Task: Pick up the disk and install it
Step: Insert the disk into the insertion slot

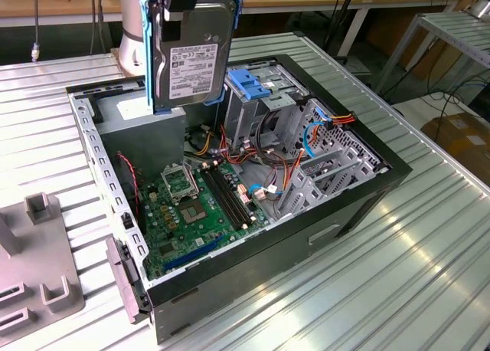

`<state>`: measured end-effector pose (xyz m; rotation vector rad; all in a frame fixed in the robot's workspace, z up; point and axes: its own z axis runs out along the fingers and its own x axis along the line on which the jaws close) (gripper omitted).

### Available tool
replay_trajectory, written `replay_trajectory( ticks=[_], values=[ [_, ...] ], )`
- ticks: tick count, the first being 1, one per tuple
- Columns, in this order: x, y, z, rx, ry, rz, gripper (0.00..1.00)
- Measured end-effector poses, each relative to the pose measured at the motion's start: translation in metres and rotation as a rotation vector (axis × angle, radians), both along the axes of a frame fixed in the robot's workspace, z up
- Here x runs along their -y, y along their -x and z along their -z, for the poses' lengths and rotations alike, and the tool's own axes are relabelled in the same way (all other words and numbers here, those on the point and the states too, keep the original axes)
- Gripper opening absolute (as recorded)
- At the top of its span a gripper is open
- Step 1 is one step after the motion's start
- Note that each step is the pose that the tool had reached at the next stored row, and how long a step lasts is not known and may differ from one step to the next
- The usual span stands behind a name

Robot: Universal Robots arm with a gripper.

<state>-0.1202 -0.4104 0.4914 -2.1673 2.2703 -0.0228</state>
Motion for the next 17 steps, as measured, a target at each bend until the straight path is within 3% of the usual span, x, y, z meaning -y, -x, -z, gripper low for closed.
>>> replay_trajectory(
  ticks=[6,11,17],
  values=[
    [0.0117,0.0000,0.0000,-0.0001,0.0001,0.000,0.37],
    [0.0264,0.0000,0.0000,-0.0002,0.0000,0.000,0.37],
    [0.0395,-0.0002,0.0000,-0.0004,0.0000,0.000,0.37]
  ],
)
